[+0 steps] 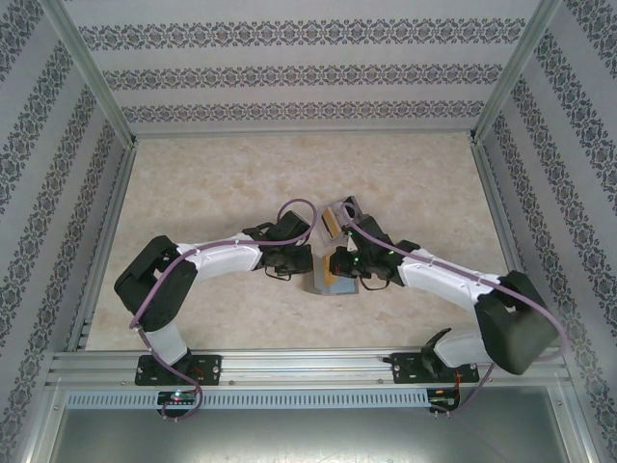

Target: Put the credit cards into the card holder

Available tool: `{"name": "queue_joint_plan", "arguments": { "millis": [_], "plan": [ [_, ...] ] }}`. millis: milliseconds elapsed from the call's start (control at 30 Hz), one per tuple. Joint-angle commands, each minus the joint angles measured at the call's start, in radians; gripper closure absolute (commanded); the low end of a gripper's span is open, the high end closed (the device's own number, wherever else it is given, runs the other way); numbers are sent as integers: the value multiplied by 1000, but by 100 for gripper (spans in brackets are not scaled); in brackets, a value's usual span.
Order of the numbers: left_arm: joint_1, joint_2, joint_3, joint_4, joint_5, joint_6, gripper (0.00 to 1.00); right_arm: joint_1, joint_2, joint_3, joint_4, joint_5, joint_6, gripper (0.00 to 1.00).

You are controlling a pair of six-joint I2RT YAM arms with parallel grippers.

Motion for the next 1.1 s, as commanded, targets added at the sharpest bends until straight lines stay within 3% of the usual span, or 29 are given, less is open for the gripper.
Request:
{"name": "queue_joint_plan", "arguments": {
  "millis": [0,100,267,667,933,1067],
  "plan": [
    [6,-15,-6,-38,-41,-7,82,5,34,-23,32,34,46,97],
    [6,-64,-20,-81,-77,0,69,3,52,-38,40,41,44,98],
    [6,-139,-73,-99,-111,-6,61,-3,57,-48,77,11,49,98],
    [6,-31,-38,-42,-24,15,66,-13,80,-81,128,13,76,97],
    [6,39,-33,-37,-26,8,83,-12,119,-163,227,-12,96,97],
    [6,43,-35,-45,-29,7,85,-8,135,-185,301,-41,115,97]
  ]
}}
